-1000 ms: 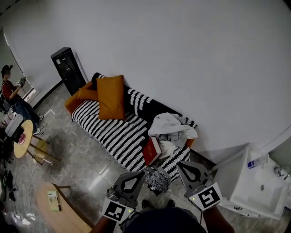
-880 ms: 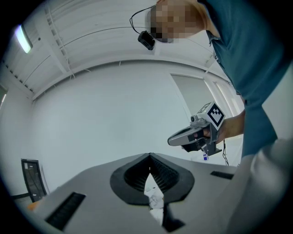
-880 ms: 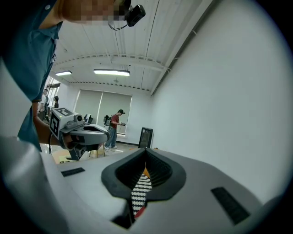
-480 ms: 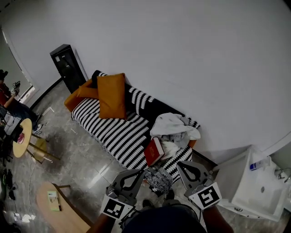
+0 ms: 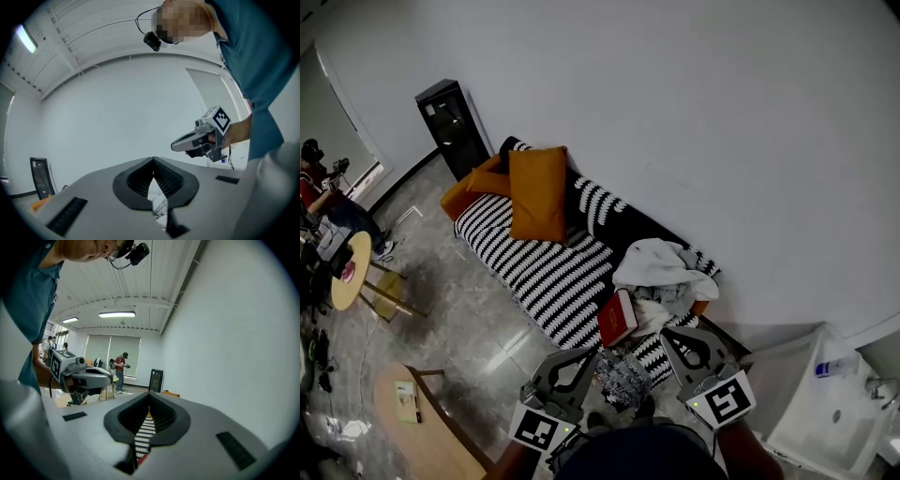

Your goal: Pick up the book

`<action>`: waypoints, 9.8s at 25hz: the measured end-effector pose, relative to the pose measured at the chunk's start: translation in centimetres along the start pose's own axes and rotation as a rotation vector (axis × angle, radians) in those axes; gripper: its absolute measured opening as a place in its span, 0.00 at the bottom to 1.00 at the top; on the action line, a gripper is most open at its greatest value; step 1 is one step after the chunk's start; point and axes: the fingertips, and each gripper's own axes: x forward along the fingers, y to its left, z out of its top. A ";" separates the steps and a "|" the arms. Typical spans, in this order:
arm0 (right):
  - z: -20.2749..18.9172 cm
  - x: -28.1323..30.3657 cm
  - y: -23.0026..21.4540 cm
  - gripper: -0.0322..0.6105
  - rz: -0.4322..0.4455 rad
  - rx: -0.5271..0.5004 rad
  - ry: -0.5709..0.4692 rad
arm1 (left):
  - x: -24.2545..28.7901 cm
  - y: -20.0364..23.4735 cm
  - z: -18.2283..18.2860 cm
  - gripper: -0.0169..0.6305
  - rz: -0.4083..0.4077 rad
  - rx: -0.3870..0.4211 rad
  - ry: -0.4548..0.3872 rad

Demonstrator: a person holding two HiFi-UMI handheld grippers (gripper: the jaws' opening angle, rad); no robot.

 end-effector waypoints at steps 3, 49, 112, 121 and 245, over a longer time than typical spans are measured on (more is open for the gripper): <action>-0.5 0.2 -1.5 0.07 0.022 0.004 0.005 | 1.7 -0.2 -0.1 0.03 0.005 0.022 0.016; -5.2 11.4 -12.3 0.07 0.086 0.090 0.081 | 16.9 7.4 -3.3 0.03 -0.091 -0.020 0.030; -33.6 33.7 -5.7 0.07 0.375 0.322 0.630 | 14.8 22.6 -24.1 0.03 0.182 -0.500 0.195; -38.8 35.1 -4.4 0.07 0.403 0.364 0.711 | 14.3 23.0 -26.7 0.03 0.203 -0.536 0.215; -53.9 36.1 -4.1 0.56 0.247 0.380 1.011 | 12.5 21.1 -35.7 0.03 0.238 -0.676 0.282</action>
